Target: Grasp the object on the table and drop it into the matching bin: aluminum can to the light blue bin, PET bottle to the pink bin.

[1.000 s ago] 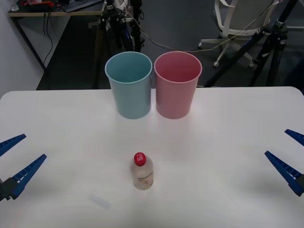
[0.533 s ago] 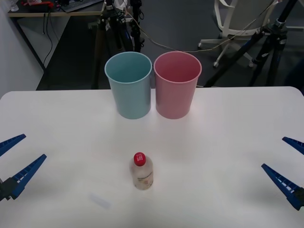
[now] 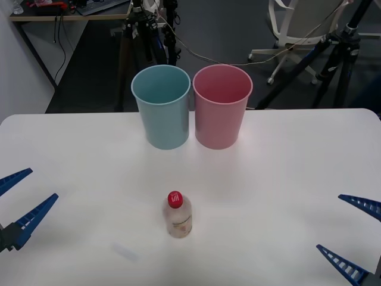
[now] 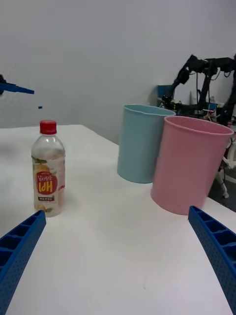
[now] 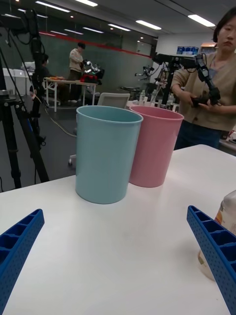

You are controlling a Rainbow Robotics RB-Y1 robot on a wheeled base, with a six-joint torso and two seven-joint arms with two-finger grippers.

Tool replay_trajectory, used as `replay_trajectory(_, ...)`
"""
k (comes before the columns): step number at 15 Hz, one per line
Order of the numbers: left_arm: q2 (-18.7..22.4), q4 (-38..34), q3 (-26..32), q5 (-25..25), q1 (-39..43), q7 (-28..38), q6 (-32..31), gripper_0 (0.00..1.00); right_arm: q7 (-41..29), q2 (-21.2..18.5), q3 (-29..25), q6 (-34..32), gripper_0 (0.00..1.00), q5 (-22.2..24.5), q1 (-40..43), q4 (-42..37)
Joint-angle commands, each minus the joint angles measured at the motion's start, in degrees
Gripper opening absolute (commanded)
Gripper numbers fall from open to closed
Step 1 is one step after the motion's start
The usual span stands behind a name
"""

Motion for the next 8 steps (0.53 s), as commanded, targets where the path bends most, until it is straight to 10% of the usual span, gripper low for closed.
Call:
replay_trajectory(1, 0.0, 0.0, 0.0, 0.0, 0.0, 0.0, 0.0, 1.0, 0.6, -1.1, 1.7, -3.4, 1.0, 0.3, -1.5, 3.9)
replay_trajectory(8, 0.0, 0.0, 0.0, 0.0, 0.0, 0.0, 0.0, 1.0, 3.8, -4.5, 17.2, 2.5, 1.0, 0.4, -8.3, 4.7)
